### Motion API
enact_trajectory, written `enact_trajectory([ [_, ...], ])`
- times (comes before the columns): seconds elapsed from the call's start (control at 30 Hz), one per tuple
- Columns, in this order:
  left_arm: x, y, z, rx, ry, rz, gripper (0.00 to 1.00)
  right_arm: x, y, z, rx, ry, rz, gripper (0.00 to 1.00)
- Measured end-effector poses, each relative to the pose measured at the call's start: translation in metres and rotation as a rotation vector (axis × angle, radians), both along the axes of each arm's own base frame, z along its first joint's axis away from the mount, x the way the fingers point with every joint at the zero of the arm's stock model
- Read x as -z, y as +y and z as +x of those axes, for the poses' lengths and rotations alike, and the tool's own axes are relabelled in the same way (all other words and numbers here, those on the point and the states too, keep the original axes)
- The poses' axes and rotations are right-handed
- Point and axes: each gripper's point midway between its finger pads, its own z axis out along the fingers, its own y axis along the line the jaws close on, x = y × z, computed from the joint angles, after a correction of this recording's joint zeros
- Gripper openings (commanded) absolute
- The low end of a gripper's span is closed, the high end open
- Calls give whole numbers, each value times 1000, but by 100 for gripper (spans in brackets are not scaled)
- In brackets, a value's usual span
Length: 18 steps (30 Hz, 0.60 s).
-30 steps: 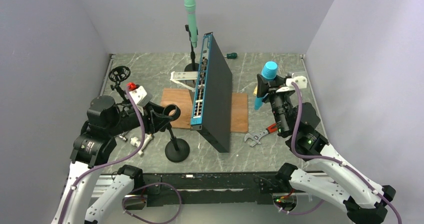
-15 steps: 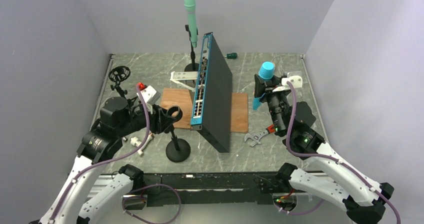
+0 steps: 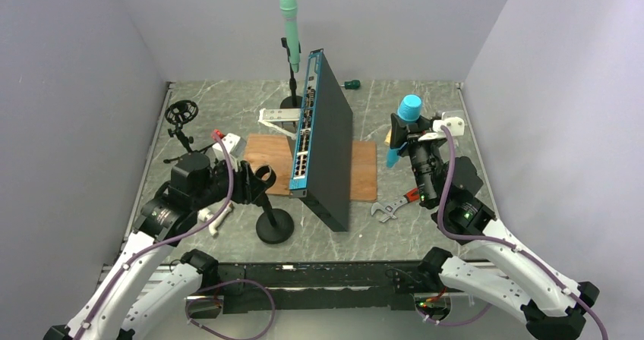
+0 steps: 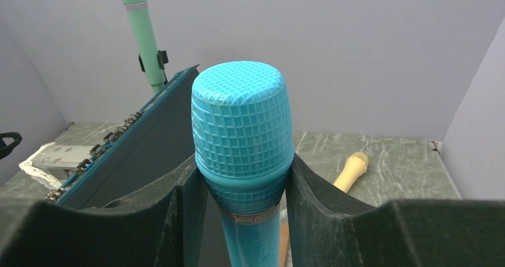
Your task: Remove the microphone from the stand
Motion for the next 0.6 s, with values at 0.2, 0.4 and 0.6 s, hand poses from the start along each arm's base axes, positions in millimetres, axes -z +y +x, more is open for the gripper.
enact_trajectory([
  [0.2,2,3,4,-54,43,-2,62,2,-1,1,5,5,5,0],
  [0.4,9,-5,5,-49,111,-14,71,5,-4,1,12,6,6,0],
  [0.6,11,-8,2,-33,119,-8,44,7,-7,1,19,8,6,0],
])
